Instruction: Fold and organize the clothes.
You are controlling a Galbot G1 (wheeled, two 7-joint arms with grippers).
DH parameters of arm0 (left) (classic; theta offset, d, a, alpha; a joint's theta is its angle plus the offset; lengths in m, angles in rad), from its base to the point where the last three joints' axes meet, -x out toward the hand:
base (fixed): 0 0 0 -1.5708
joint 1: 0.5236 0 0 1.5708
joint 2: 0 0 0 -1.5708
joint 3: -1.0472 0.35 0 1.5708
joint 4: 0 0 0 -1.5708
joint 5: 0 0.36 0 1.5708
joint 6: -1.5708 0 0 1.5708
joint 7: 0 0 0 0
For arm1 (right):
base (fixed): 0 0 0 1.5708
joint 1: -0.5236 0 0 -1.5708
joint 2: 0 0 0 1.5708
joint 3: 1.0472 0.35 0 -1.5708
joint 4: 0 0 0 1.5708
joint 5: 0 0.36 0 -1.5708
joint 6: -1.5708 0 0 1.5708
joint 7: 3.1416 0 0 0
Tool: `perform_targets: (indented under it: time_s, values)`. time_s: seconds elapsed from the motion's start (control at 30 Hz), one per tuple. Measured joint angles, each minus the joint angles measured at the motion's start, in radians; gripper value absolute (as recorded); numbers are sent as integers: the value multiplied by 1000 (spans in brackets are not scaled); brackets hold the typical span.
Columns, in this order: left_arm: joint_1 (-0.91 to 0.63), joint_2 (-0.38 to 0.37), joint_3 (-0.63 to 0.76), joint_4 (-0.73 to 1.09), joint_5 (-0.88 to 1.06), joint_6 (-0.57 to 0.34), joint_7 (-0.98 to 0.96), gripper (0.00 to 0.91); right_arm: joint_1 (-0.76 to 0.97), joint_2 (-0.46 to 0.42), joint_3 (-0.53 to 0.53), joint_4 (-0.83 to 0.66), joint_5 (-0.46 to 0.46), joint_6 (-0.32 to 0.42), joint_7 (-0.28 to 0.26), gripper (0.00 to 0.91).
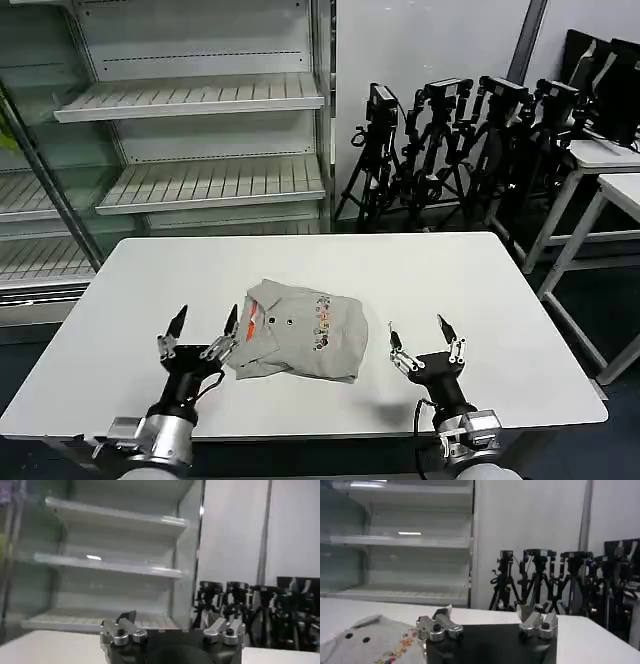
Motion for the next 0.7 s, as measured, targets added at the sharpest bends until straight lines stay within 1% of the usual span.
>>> perform_targets:
  time_s: [0.43, 0.7]
  values:
    - [116, -82, -74, -57, 124, -40, 54, 907, 12, 13, -34, -7, -30, 15, 29, 907]
    - [156, -121, -83, -87, 177, -47, 63, 907, 15, 17, -51, 4, -42, 8, 58, 907]
